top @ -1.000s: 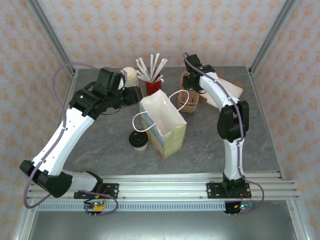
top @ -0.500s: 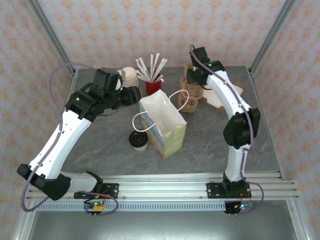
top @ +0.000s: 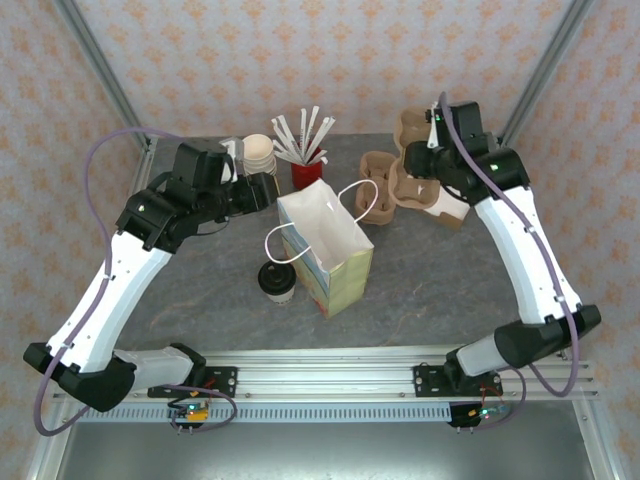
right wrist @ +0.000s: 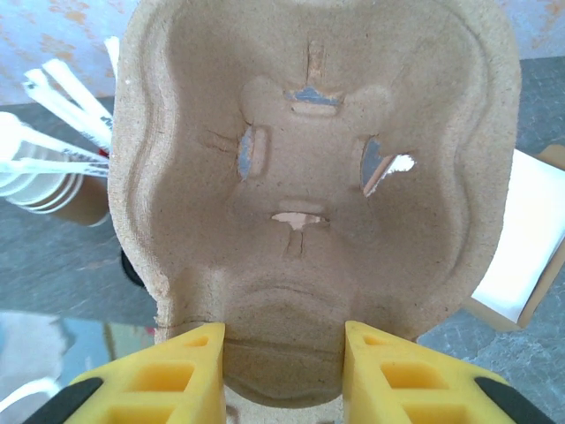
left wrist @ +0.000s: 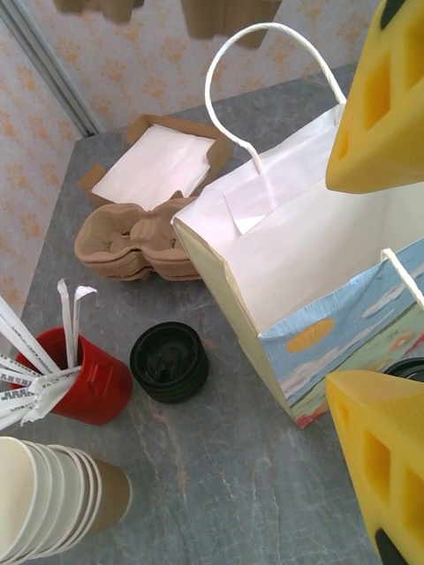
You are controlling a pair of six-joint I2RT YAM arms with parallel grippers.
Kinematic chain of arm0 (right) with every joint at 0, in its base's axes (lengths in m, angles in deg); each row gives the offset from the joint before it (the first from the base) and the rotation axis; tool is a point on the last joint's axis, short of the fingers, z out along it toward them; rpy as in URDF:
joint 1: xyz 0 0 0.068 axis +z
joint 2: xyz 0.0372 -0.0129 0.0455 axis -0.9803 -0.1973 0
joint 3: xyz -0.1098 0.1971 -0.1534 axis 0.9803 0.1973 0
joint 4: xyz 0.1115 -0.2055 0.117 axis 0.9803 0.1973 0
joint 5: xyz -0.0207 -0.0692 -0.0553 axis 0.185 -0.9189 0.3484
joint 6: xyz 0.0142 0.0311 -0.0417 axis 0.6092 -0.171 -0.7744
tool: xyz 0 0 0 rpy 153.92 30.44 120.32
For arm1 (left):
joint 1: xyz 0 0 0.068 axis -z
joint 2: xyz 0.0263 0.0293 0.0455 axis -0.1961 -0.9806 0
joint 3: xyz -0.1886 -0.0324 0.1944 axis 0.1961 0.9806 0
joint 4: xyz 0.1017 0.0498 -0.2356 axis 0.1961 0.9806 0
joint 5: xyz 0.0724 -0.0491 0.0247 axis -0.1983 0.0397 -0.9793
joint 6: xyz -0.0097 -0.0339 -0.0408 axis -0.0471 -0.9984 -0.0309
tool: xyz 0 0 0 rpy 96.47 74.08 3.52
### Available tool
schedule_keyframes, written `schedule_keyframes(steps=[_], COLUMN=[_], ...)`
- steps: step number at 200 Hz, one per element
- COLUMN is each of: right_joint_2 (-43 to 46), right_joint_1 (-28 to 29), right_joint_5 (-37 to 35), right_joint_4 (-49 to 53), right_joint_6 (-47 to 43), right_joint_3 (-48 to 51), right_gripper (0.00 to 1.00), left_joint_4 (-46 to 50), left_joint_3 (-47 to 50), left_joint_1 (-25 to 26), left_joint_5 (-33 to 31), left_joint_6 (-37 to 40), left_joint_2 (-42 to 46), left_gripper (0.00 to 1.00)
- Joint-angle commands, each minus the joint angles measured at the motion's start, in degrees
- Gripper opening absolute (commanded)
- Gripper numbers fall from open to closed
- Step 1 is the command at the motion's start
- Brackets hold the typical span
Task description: Pack the takeout coffee
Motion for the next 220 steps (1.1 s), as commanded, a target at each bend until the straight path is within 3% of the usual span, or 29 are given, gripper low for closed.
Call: schedule_keyframes(steps=[1, 39, 120, 165, 220], right_joint_2=[2.7, 4.0, -2.2, -2.8, -3.2], right_joint_1=[0.9, 6.1, 21.0, 21.8, 21.8], right_joint_5=[4.3, 8.9, 10.3, 12.3, 13.8], right_joint_4=[3.7, 5.6, 5.8, 3.2, 1.5], right_joint_6=[-1.4, -2.9, -4.5, -2.7, -1.4], right_joint_3=[-1.3, -5.1, -13.3, -11.1, -8.4], right_gripper=[0.33, 0.33, 0.33, 0.33, 0.32], left_joint_4=[-0.4, 1.1, -0.1, 1.4, 1.4], left_joint_3=[0.9, 1.6, 4.2, 0.0, -4.3], left_joint_1=[0.2, -0.3, -3.2, -3.4, -3.4], left_joint_5=[0.0, 0.8, 6.3, 3.3, 8.2], left_joint_6=[3.2, 4.1, 8.1, 18.4, 24.7], left_joint_2=[0.2, -0.4, -1.6, -7.1, -14.3], left_gripper=[0.56, 0.56, 0.59, 0.62, 0.61])
